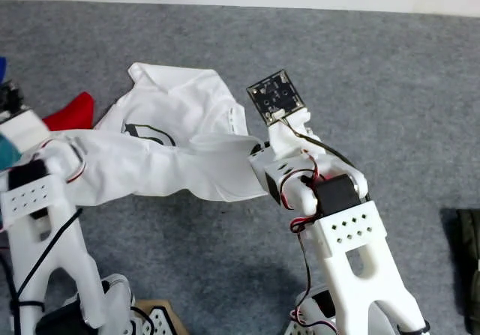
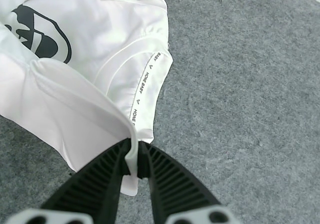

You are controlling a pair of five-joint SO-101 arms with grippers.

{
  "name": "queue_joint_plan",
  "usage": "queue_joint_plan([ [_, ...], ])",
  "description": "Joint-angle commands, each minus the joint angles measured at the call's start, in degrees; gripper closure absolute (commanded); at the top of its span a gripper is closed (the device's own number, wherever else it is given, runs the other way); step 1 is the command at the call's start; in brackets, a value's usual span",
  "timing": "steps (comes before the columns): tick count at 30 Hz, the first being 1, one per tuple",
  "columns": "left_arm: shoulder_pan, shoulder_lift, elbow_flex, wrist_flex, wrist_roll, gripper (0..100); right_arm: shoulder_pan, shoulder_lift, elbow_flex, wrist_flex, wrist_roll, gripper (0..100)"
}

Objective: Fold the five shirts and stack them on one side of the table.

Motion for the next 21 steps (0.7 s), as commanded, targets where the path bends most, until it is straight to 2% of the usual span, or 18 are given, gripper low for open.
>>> queue_joint_plan([
  [1, -2.8, -2.7, 3.2, -0.1, -0.6, 82, -0.7, -0.1, -0.2, -1.1, -0.6, 99.1],
  [6, -2.8, 0.0, 9.0, -9.6, -0.8, 82, -0.7, -0.3, -0.2, -1.1, -0.6, 99.1],
  [11, -2.7, 5.2, 9.2, -16.2, -0.5, 82, -0.7, -0.3, -0.2, -1.0, -0.6, 99.1],
  [21, 0.0, 10.8, 9.3, -24.9, -0.4, 82, -0.7, 0.0, -0.1, -1.1, -0.6, 99.1],
])
